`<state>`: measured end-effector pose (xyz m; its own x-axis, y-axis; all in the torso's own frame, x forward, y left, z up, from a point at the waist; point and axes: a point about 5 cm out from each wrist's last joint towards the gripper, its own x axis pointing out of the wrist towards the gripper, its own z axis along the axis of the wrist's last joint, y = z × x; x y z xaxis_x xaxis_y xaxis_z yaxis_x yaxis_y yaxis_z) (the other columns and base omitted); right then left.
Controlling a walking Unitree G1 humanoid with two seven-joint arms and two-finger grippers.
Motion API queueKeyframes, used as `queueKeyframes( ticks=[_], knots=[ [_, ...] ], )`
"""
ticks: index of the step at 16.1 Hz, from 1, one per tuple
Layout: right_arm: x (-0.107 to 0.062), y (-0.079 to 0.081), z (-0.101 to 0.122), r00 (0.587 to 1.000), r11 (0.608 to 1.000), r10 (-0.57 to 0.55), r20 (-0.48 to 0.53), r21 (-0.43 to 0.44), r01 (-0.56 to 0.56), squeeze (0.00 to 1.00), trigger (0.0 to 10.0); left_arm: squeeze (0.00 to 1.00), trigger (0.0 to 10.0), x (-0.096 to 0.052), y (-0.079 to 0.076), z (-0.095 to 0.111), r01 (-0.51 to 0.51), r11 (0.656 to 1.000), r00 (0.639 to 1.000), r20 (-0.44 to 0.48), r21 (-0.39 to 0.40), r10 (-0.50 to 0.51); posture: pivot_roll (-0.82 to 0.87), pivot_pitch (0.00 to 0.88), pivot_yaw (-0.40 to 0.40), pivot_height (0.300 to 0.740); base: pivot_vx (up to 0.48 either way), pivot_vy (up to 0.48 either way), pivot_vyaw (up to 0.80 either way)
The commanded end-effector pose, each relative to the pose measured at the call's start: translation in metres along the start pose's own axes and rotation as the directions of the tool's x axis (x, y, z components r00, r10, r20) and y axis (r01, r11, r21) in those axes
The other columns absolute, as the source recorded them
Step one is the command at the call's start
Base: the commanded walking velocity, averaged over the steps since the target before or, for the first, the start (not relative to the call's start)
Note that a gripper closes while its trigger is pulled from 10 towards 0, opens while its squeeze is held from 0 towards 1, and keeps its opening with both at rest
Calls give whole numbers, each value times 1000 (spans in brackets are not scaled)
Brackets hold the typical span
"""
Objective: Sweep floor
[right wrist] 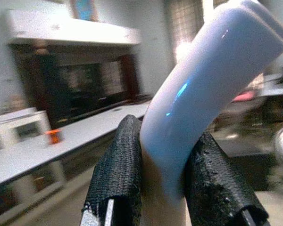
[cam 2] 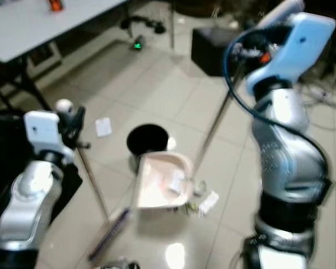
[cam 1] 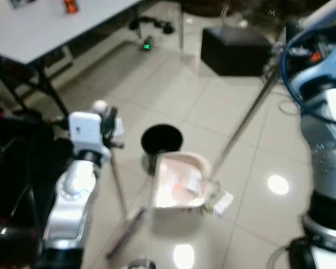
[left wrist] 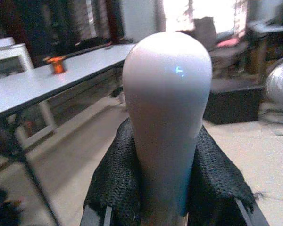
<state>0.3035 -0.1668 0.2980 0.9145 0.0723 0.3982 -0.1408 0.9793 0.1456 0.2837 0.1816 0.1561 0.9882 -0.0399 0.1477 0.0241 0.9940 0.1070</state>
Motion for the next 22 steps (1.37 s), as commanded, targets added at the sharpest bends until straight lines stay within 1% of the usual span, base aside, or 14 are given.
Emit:
queueKeyframes(
  ticks=[1,12,18,19,22],
  knots=[
    [-3,-8,16,997,1000,-27,69,1,27,0,10000,0,10000,3,-5,7,18,1000,999,30,13,-18,-58,72,55,740,428,0,0],
    [-1,-13,22,994,999,-41,102,4,41,0,10000,0,10000,5,-5,4,13,1000,999,29,7,-13,-56,61,50,740,429,0,0],
    [0,-19,25,989,997,-77,128,3,77,0,10000,0,10000,3,-1,4,0,1000,1000,28,11,0,-48,66,49,740,429,0,0],
    [0,-22,26,985,995,-96,140,-5,97,0,10000,0,10000,2,-1,3,-1,1000,1000,31,-3,1,-49,67,50,740,0,0,0],
    [1,-26,29,976,991,-129,177,-20,135,0,10000,0,10000,1,-2,1,0,1000,1000,23,4,0,-50,69,49,740,0,0,0]
  ],
)
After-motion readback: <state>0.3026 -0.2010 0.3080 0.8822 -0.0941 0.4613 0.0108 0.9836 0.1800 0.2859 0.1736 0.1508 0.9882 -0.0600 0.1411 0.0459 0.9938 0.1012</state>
